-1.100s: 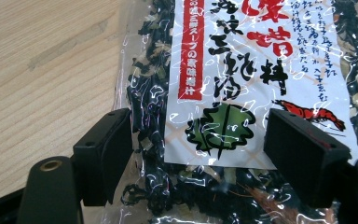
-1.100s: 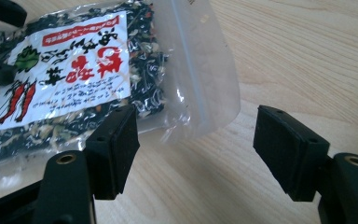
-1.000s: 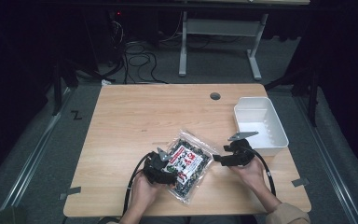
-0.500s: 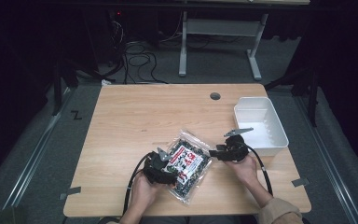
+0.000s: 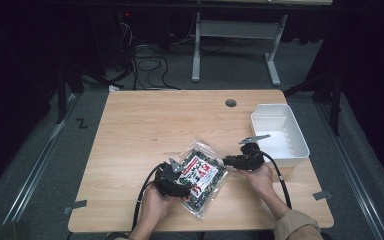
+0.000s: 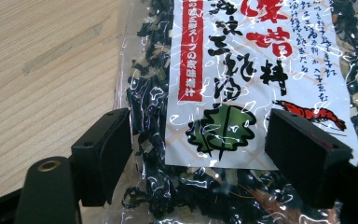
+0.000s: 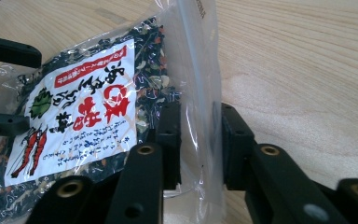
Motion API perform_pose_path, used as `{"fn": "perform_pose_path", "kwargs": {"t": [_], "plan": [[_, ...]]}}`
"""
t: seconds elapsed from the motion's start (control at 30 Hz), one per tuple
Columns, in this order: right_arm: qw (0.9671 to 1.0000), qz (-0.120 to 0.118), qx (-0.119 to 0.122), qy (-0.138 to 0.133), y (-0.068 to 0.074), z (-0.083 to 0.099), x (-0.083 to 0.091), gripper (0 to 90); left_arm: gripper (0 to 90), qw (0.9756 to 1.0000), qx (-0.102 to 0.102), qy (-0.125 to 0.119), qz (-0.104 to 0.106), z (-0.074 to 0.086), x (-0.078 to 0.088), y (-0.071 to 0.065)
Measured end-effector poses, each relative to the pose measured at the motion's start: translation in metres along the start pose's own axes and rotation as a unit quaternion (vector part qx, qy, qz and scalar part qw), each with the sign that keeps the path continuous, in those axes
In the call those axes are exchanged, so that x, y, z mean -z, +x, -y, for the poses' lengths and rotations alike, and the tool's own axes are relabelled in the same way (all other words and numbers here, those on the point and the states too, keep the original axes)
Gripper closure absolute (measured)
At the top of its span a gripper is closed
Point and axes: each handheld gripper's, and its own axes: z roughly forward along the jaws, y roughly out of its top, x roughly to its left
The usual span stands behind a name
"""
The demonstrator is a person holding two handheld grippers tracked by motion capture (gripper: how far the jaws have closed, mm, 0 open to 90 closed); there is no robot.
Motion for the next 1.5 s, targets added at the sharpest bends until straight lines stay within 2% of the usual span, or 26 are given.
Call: {"fn": "perform_pose_path", "kwargs": {"t": [0.07, 0.23, 0.4, 0.47, 0.5, 0.6, 0.8, 1.13, 1.43, 1.5], "plan": [[1.0000, -0.006, 0.001, 0.002, 0.000, 0.000, 0.000, 77.5, 23.1, 1.0000, 0.000, 0.000, 0.001, 0.000, 0.000, 0.000], [0.9999, 0.002, 0.007, 0.013, 0.002, 0.000, -0.005, 77.4, 22.9, 1.0000, -0.005, -0.002, -0.003, -0.001, 0.000, -0.001], [0.9998, -0.003, -0.006, 0.020, 0.001, -0.001, -0.008, 79.8, 22.8, 1.0000, -0.006, -0.003, -0.004, -0.001, -0.001, -0.001], [0.9998, -0.004, -0.004, 0.019, 0.001, -0.001, -0.008, 80.8, 22.8, 1.0000, -0.006, -0.003, -0.003, -0.001, -0.001, -0.001], [0.9998, -0.001, 0.005, 0.019, 0.002, -0.002, -0.007, 81.7, 22.8, 1.0000, -0.005, -0.003, -0.002, -0.001, -0.001, -0.001], [0.9999, -0.002, 0.011, 0.012, 0.002, -0.004, -0.005, 86.9, 22.8, 1.0000, 0.000, -0.002, 0.001, -0.001, -0.001, 0.000], [0.9997, 0.002, 0.022, 0.006, 0.004, -0.005, -0.001, 89.5, 22.9, 1.0000, 0.005, -0.003, 0.005, 0.000, -0.001, 0.001], [0.9987, 0.005, 0.044, -0.025, 0.014, -0.018, 0.019, 90.0, 23.9, 0.9998, 0.012, -0.017, 0.002, -0.001, 0.005, 0.004], [0.9968, 0.024, 0.058, -0.049, 0.017, -0.032, 0.046, 90.0, 24.8, 0.9995, 0.023, -0.022, -0.001, 0.000, 0.009, 0.009], [0.9957, 0.030, 0.068, -0.056, 0.018, -0.036, 0.054, 90.0, 25.0, 0.9995, 0.023, -0.021, -0.001, 0.000, 0.009, 0.009]]}}
